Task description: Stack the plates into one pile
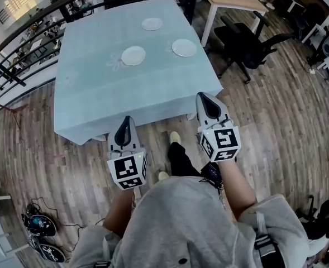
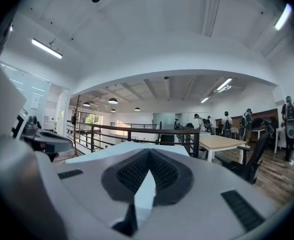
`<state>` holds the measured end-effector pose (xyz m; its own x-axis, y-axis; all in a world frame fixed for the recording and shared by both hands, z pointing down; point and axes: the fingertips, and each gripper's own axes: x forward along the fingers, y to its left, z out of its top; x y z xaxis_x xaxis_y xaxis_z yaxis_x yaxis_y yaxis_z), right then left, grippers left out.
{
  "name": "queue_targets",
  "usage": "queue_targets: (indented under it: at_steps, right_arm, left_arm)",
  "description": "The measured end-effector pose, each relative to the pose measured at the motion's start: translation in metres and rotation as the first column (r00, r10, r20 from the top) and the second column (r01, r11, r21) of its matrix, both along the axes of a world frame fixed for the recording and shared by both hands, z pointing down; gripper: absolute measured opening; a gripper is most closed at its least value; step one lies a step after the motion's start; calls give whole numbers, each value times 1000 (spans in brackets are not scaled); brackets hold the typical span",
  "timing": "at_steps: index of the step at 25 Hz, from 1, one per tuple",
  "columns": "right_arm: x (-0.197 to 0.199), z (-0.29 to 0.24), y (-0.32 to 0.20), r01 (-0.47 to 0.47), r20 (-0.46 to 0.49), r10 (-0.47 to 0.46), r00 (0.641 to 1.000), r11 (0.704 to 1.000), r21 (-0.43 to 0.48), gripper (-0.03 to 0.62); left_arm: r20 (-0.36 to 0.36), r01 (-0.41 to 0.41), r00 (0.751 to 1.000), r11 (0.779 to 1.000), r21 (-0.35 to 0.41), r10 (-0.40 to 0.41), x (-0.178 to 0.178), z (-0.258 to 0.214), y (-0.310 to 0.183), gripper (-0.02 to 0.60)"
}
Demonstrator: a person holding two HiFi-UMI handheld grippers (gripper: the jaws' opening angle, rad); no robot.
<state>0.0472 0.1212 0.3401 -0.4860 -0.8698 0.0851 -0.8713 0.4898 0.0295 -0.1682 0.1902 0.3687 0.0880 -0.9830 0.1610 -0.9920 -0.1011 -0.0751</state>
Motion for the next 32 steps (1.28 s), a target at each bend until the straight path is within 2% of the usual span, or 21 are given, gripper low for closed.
queue_targets:
  at_steps: [6,16,24,32]
  right_arm:
    - [1,5,-37,-12,-24,12,1000,1000,23,26]
    - [-9,19,-122,-10,-24,10,1000,1000,-10,26]
    - [-3,30,-182,-3,-36,1,999,999,-44,26]
    - [5,36,-231,21,-19,-22,1000,998,-57,26]
  left_arm:
    - [7,1,1000,1000,-12,-1,-2,8,-37,15]
    - [8,-4,1000,998,-55,4,-13,20,-118,15]
    - [14,-8,1000,997,-72,9,-6,22,-180,15]
    - [39,22,999,996,-87,-19,-1,21,-225,15]
